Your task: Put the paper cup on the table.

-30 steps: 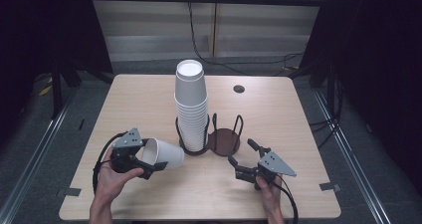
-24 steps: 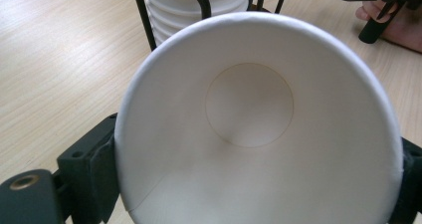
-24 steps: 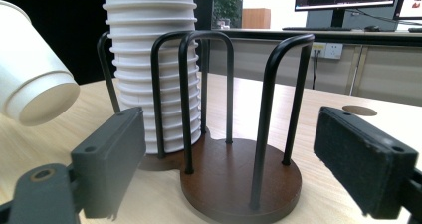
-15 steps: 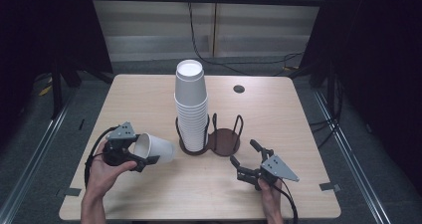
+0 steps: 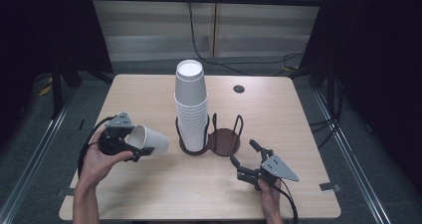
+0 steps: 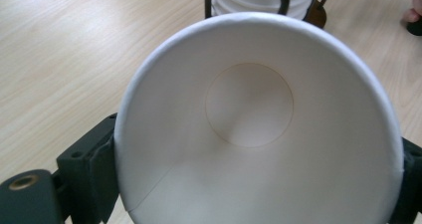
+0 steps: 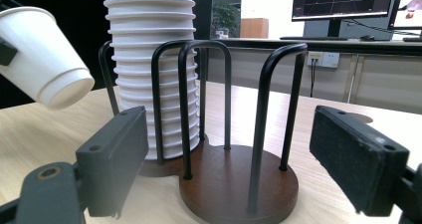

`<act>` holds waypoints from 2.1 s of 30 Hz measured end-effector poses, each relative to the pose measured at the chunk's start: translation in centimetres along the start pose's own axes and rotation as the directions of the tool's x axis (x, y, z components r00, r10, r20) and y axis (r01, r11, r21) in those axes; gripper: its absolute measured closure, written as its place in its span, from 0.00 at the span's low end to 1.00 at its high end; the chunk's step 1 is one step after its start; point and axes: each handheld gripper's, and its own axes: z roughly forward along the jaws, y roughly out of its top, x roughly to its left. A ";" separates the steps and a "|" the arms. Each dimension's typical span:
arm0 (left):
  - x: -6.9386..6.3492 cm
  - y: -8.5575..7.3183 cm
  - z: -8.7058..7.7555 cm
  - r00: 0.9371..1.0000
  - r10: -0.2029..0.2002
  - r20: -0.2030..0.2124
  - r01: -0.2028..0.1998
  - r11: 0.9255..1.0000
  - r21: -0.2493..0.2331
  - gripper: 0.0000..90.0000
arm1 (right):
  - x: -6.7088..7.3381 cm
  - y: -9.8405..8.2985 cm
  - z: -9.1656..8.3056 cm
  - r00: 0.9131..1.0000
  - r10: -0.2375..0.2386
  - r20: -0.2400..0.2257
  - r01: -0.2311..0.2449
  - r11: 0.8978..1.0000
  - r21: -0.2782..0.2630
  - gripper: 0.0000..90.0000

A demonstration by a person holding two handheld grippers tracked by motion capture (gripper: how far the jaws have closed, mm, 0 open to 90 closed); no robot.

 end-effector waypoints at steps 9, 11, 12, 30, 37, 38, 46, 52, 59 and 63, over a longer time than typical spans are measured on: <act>1.0 0.8 0.5 1.000 0.004 -0.029 -0.001 0.996 0.089 0.09 | 0.0 0.0 0.0 1.000 -0.002 -0.002 0.002 1.000 -0.001 0.16; 1.4 1.0 0.6 0.999 0.003 -0.034 0.001 0.994 0.109 0.09 | 0.0 0.0 0.0 1.000 -0.002 0.000 0.002 1.000 -0.001 0.16; 1.5 1.1 0.7 0.999 0.004 -0.044 0.001 0.993 0.117 0.09 | 0.0 0.0 0.0 1.000 -0.002 -0.002 0.002 1.000 -0.001 0.16; 3.1 3.4 1.6 0.993 0.064 -0.095 -0.037 0.964 0.263 0.08 | 0.0 0.0 0.0 1.000 -0.001 -0.003 0.001 1.000 -0.001 0.17; 3.5 4.0 2.3 0.991 0.079 -0.111 -0.038 0.942 0.333 0.08 | 0.0 0.0 0.0 1.000 -0.002 -0.003 0.002 1.000 -0.001 0.17; 3.6 4.0 2.3 0.991 0.074 -0.114 -0.032 0.943 0.332 0.08 | 0.0 0.0 0.0 1.000 -0.002 -0.003 0.002 1.000 -0.001 0.16; 4.0 4.2 3.3 0.991 0.085 -0.100 -0.041 0.926 0.374 0.07 | 0.0 0.0 0.0 1.000 -0.001 -0.001 0.001 1.000 -0.001 0.17; 4.4 4.3 4.1 0.993 0.073 -0.092 -0.027 0.902 0.431 0.07 | 0.0 0.0 0.0 1.000 -0.001 -0.001 0.001 1.000 -0.001 0.16; 4.6 4.1 5.0 0.992 0.068 -0.102 -0.015 0.894 0.448 0.06 | 0.0 0.0 0.0 1.000 -0.002 -0.001 0.002 1.000 -0.001 0.16; 4.7 3.9 5.7 0.993 0.048 -0.112 0.006 0.898 0.440 0.06 | 0.0 0.0 0.0 1.000 -0.001 -0.001 0.001 1.000 -0.001 0.16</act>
